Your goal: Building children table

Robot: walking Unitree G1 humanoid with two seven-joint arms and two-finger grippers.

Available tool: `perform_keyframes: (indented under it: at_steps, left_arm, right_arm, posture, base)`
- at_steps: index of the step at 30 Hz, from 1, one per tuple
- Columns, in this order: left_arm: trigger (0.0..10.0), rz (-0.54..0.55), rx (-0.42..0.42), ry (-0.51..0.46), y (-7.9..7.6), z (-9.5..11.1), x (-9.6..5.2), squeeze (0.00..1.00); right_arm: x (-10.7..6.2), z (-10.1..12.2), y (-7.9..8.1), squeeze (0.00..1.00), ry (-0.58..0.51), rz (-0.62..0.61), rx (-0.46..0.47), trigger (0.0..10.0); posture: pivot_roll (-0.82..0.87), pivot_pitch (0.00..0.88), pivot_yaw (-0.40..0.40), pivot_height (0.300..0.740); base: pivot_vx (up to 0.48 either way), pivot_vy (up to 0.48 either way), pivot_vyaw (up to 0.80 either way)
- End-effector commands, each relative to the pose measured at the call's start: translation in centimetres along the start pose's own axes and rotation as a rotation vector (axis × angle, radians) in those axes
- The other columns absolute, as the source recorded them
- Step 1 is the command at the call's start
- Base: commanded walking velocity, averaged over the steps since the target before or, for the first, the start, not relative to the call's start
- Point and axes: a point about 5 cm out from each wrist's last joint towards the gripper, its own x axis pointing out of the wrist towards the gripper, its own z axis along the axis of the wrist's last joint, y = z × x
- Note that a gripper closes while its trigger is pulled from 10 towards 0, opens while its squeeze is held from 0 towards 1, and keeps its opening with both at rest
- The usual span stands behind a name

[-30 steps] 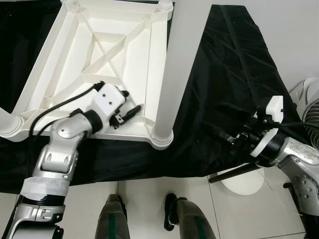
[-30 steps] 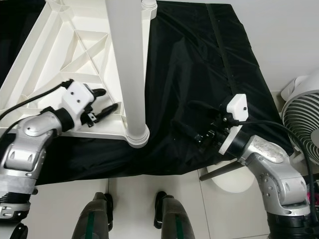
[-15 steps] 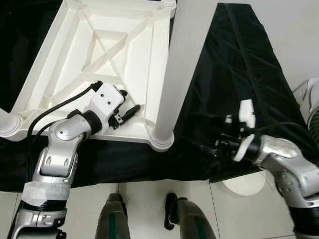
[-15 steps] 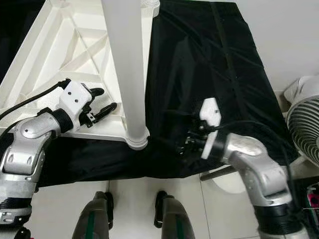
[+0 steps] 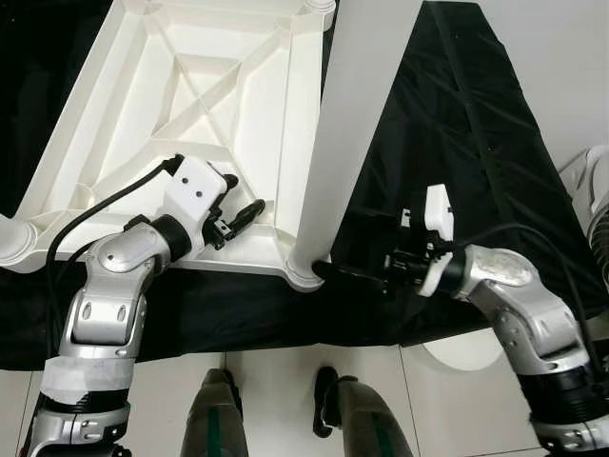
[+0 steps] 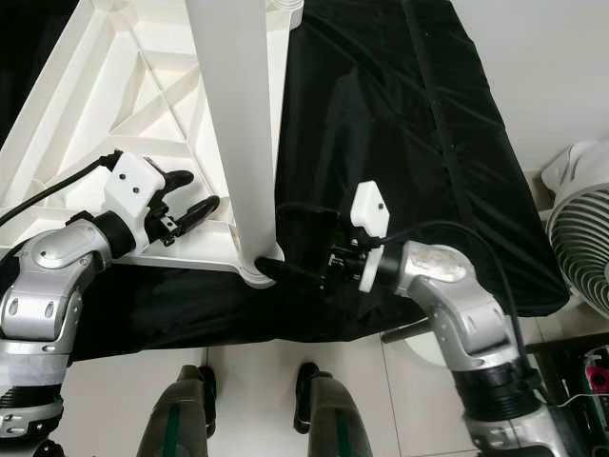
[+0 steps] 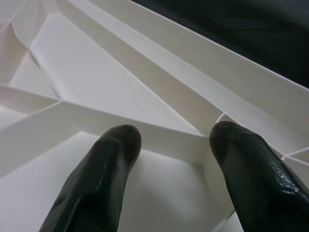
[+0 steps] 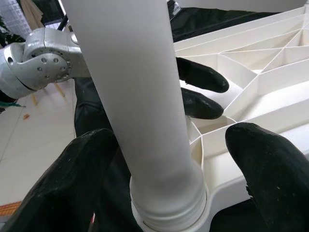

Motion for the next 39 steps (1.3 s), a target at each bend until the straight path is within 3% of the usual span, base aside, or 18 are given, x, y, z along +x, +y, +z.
perform_keyframes:
  at_steps: [1, 8, 11, 31, 39]
  left_arm:
    - [10.0, 0.100, -0.076, 0.043, 0.3, -0.9, -0.5, 0.00]
    - [10.0, 0.097, -0.138, 0.016, 0.5, -0.3, -0.9, 0.00]
    - [10.0, 0.052, -0.150, -0.025, 0.5, 0.4, -1.8, 0.00]
    - [10.0, -0.133, -0.304, -0.133, -1.6, 1.6, -5.9, 0.00]
    - [10.0, -0.124, -0.289, -0.120, -1.7, 1.6, -6.4, 0.00]
  right_arm:
    - [1.2, -0.6, 0.4, 0.00, -0.015, 0.032, 0.010, 10.0]
    - [2.7, -0.5, 0.3, 0.00, -0.068, 0.008, 0.005, 10.0]
    - [3.2, -0.4, -0.2, 0.00, -0.100, -0.047, -0.004, 10.0]
    - [3.1, -1.1, -2.0, 0.00, -0.049, -0.103, -0.053, 10.0]
    - [3.1, -1.3, -2.6, 0.00, -0.042, -0.121, -0.060, 10.0]
  posture:
    - [0.12, 0.258, -0.019, 0.740]
    - [0.12, 0.263, -0.019, 0.740]
    - [0.12, 0.270, -0.019, 0.740]
    - [0.15, 0.277, -0.052, 0.740]
    - [0.15, 0.273, -0.058, 0.740]
  base:
    - [0.000, 0.000, 0.00]
    - [0.000, 0.000, 0.00]
    - [0.000, 0.000, 0.00]
    - [0.000, 0.000, 0.00]
    - [0.000, 0.000, 0.00]
